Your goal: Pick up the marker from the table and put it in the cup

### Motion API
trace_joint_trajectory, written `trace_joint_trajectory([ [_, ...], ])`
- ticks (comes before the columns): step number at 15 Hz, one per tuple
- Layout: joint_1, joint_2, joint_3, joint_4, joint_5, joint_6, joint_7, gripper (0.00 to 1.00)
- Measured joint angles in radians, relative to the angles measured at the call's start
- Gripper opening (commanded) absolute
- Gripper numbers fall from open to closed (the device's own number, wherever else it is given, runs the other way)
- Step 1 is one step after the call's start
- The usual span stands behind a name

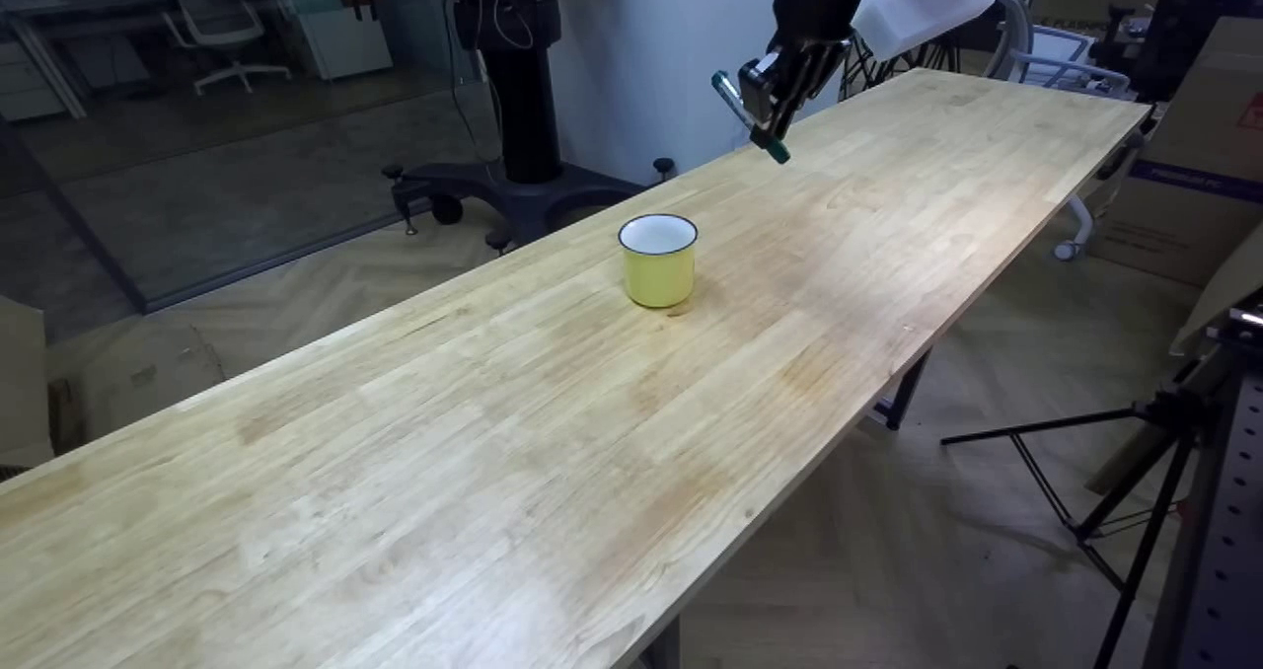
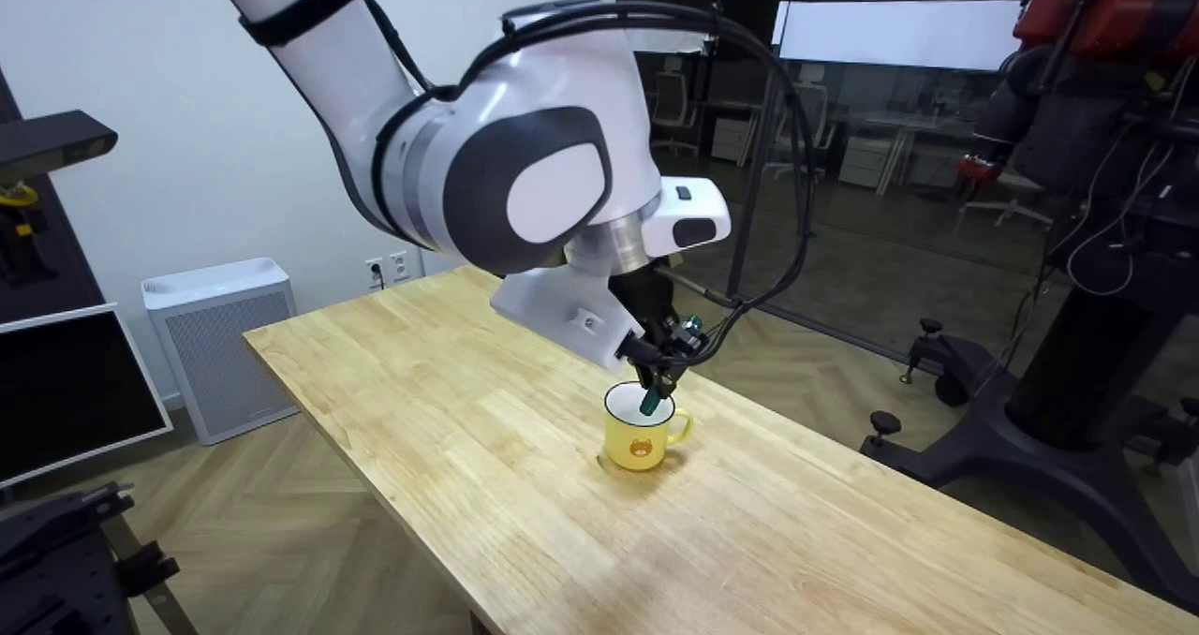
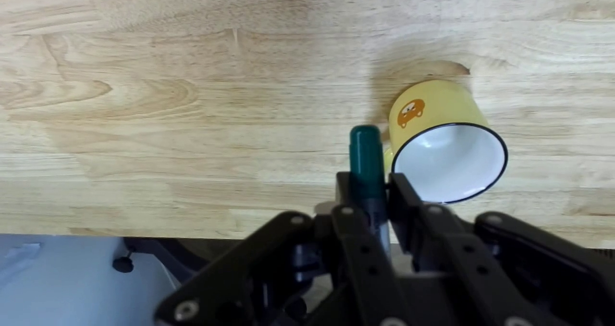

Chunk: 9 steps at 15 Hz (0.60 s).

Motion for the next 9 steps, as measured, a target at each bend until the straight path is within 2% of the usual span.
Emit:
trace_joint_trajectory([
  [5,0.036,0.021,-0.03,0.022,0.027,0.026,-0.017,0.05],
  [9,0.07,0.107,-0.039,0.138,0.028,0.031,-0.038,0.05],
])
